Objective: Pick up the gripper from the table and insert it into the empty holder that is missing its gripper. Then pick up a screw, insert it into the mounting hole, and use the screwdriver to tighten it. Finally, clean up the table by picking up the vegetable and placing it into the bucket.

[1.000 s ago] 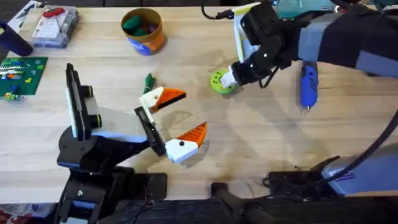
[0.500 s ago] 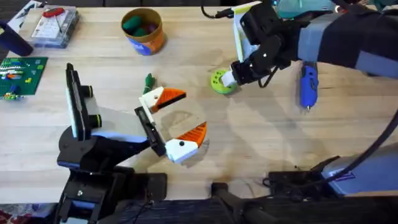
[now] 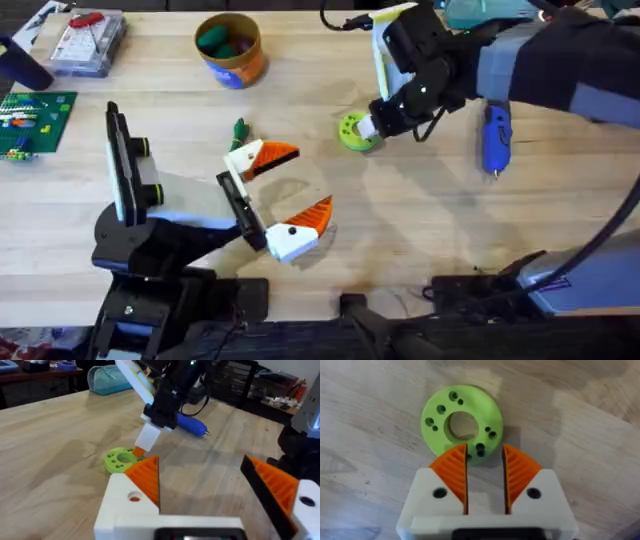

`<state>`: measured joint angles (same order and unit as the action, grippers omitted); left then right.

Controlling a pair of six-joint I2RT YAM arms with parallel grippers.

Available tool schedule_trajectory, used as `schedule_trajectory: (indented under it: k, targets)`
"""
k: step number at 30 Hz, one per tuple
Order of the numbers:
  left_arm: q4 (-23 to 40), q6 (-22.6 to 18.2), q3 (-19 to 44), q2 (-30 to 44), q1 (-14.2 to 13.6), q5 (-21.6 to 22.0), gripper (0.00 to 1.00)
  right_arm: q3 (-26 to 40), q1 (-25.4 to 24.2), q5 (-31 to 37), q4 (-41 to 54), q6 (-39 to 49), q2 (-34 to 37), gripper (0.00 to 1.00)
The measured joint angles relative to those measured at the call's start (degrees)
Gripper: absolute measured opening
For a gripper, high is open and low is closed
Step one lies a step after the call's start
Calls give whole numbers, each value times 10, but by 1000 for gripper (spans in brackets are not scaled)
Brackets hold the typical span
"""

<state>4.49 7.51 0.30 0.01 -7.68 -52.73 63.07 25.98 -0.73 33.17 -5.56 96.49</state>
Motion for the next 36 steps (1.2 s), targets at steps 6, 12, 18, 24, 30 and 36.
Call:
schedule_trajectory:
  k: [6, 12, 18, 24, 30, 36]
  targets:
    - [0, 0, 0, 0, 0, 0, 990, 0, 0, 0, 0, 0, 0, 277]
    - [0, 0, 0, 0, 0, 0, 990, 0, 0, 0, 0, 2, 0, 138]
    - [0, 0, 0, 0, 0, 0, 990, 0, 0, -1, 0, 2, 0, 19]
    - [0, 0, 0, 0, 0, 0, 990, 0, 0, -1, 0, 2, 0, 4]
    - [0, 0, 0, 0, 0, 0, 990, 0, 0, -1, 0, 2, 0, 4]
    - [0, 0, 0, 0, 0, 0, 990, 0, 0, -1, 0, 2, 0, 4]
